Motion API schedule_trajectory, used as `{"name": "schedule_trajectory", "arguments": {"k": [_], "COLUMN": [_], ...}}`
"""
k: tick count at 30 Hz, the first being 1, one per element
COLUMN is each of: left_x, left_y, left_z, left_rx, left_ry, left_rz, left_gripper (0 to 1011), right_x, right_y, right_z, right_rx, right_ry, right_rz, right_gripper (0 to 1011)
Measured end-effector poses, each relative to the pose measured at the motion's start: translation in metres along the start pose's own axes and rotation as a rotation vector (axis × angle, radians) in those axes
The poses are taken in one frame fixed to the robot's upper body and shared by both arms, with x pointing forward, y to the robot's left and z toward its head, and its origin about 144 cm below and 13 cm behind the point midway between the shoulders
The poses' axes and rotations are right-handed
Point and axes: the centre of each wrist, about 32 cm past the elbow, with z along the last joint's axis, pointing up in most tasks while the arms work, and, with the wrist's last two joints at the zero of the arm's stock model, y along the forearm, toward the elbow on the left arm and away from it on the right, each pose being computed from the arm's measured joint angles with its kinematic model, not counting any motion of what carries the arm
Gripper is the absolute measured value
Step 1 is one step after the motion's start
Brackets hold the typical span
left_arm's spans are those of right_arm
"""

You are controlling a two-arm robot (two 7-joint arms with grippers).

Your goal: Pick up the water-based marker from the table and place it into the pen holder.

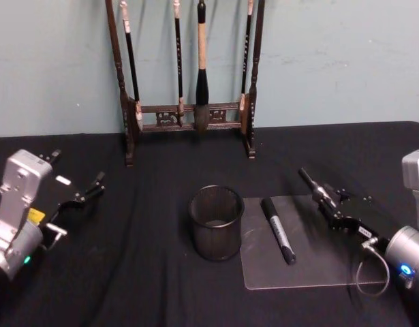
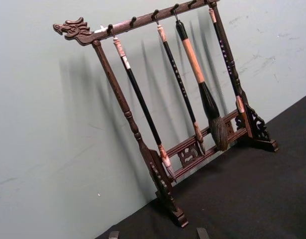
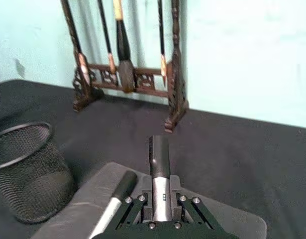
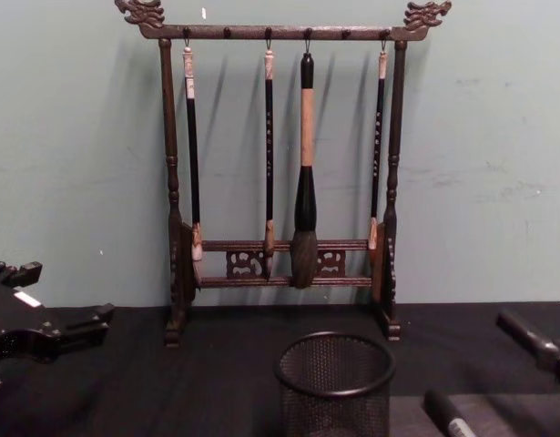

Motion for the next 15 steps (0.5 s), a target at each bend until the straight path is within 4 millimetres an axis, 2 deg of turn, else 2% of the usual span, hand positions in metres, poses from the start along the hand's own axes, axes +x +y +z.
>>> {"name": "schedule_trajectory", "arguments": {"k": [15], "left_x": [0.0000], "left_y": [0.0000], "left_z": [0.0000], "left_rx": [0.000], "left_ry": [0.000], "left_rz": [0.000], "left_gripper": [1009], "right_x": [0.0005], "right_y": [-0.0058], "right_z": [-0.0031], "right_rx": [0.121], "right_ry": [0.014], "right_rz": [0.054], "right_gripper": [204]}}
